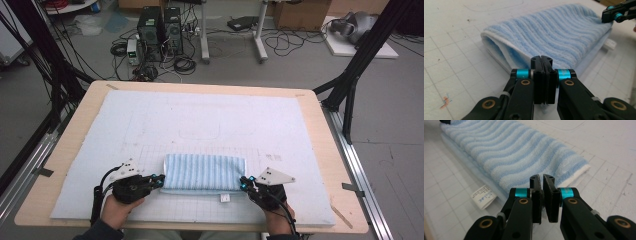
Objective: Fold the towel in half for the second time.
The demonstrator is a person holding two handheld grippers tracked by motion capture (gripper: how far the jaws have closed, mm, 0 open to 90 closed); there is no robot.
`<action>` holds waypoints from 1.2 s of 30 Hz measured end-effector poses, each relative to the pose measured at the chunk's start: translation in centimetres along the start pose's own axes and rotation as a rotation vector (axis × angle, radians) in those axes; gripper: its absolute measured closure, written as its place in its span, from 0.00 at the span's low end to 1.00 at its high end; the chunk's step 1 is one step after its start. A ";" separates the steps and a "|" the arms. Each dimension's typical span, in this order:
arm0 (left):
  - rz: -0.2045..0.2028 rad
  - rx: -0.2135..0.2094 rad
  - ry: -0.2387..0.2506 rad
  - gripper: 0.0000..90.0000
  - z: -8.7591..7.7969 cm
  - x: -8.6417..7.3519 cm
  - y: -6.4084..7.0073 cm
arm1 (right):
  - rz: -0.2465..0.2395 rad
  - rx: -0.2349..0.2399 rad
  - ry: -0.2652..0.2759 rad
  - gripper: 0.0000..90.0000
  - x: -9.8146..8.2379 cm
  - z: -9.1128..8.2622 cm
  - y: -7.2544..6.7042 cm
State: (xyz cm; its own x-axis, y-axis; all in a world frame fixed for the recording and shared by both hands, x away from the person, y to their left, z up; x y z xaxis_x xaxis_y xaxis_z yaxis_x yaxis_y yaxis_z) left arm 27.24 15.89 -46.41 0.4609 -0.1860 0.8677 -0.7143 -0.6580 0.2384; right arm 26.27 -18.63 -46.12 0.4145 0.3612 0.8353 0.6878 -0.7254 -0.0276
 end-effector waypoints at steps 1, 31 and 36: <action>0.000 -0.003 0.001 0.98 -0.2 0.0 0.1 | 0.004 0.000 0.003 0.94 0.0 -0.1 -0.1; 0.009 0.164 0.289 0.20 -2.7 2.4 -3.6 | 0.062 -0.186 0.141 0.13 -0.8 -3.8 5.0; 0.020 0.166 0.299 0.20 -3.3 2.5 -3.5 | 0.044 -0.181 0.141 0.13 0.3 -4.2 5.2</action>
State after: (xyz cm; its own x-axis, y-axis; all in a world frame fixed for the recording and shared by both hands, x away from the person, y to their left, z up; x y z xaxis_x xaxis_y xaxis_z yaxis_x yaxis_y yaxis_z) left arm 29.17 20.13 -43.64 0.2556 0.0064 0.9668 -0.6148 -0.7706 0.1677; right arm 27.47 -24.75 -43.67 0.3460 0.2508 0.9041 0.5478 -0.8363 0.0224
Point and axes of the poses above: each handheld gripper's, and its own axes: z roughly forward along the jaws, x roughly out of its top, y roughly to its right, the point moved 5 cm from there along z, roughly forward along the jaws, and after that the axes turned 1 degree about x, right-handed, at the moved point
